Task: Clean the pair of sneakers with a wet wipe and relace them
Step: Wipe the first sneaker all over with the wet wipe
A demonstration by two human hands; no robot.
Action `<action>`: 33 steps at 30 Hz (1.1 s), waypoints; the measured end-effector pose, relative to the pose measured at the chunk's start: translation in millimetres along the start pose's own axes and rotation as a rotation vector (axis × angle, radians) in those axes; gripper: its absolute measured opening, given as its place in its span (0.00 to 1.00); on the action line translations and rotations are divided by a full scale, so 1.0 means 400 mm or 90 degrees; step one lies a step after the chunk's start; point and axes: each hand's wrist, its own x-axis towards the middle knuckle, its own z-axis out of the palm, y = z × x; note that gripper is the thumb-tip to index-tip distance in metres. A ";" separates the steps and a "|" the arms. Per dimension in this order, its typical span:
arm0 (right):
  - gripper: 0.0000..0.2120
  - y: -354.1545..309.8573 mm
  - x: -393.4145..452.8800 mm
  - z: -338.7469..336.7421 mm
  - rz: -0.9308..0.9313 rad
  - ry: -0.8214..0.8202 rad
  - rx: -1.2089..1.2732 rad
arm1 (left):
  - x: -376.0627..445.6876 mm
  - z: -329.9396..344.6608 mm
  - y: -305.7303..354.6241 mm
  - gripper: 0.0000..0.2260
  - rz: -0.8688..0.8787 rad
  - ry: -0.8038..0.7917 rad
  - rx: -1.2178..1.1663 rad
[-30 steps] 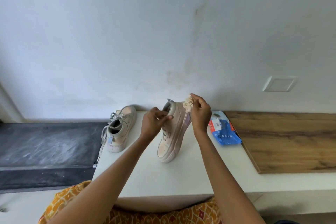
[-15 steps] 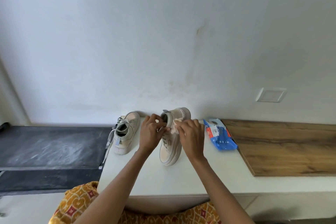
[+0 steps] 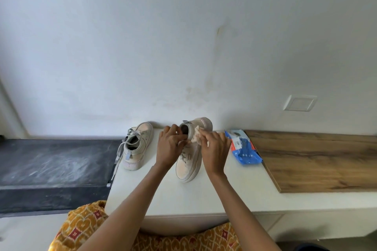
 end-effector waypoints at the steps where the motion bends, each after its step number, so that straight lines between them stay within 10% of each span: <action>1: 0.11 0.007 -0.012 0.002 -0.021 -0.003 -0.009 | 0.003 -0.002 -0.004 0.13 -0.004 -0.002 0.004; 12: 0.10 -0.026 0.117 0.018 0.092 -0.097 0.087 | -0.006 0.019 0.009 0.02 0.074 0.020 0.097; 18: 0.11 -0.016 0.107 -0.005 0.091 -0.059 0.056 | -0.034 0.028 0.034 0.17 -0.014 0.087 0.040; 23: 0.13 0.003 0.116 -0.008 0.113 -0.107 0.049 | -0.002 0.021 0.015 0.26 0.224 -0.035 0.180; 33: 0.12 0.030 0.138 0.003 0.166 -0.140 0.134 | 0.026 0.013 0.010 0.22 0.305 -0.095 0.249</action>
